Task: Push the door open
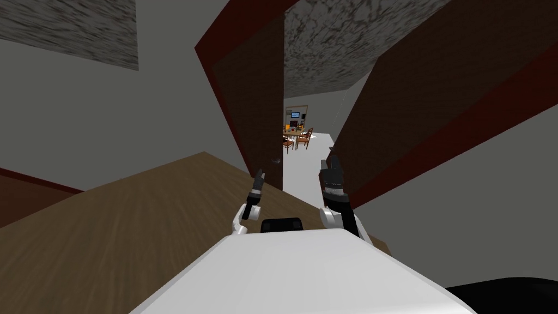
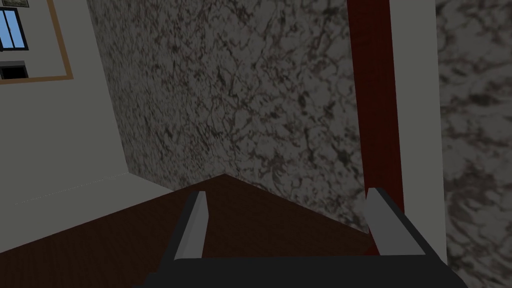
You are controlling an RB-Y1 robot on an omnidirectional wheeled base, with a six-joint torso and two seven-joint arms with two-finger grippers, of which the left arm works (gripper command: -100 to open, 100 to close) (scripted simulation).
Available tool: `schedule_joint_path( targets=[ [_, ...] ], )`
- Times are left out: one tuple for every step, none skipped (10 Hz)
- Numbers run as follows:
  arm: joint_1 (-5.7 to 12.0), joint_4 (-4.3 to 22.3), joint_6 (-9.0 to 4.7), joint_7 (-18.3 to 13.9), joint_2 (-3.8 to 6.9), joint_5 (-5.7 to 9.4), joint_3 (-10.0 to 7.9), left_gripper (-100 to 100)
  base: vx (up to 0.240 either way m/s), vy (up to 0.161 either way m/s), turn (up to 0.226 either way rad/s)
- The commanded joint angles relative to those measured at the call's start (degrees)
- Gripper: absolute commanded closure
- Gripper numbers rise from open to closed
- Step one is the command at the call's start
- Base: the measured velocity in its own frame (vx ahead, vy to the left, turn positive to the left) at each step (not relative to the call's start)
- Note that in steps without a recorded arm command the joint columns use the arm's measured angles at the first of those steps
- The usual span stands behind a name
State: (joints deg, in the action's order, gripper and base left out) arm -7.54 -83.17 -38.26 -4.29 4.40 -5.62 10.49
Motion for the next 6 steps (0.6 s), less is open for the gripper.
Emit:
schedule_joint_path(
  targets=[
    [0.68, 2.1, -0.53, -0.1, -0.03, -0.01, 0.15, -100, 0.045, 0.016, -0.01],
    [1.49, 4.3, -0.9, -0.5, 0.05, -0.07, 0.57, -100, 0.049, 0.017, -0.014],
    [2.28, 6.4, -1.26, -0.8, 0.12, -0.12, 1.0, -100, 0.068, 0.03, -0.03],
    [3.06, 8.3, -1.62, -1.1, 0.15, -0.18, 1.41, -100, 0.087, 0.036, -0.031],
    [3.84, 10.0, -1.98, -1.4, 0.19, -0.23, 1.83, -100, 0.096, 0.039, -0.021],
    [4.62, 12.0, -2.33, -1.8, 0.23, -0.28, 2.24, -100, 0.1, 0.055, -0.025]
  ],
)
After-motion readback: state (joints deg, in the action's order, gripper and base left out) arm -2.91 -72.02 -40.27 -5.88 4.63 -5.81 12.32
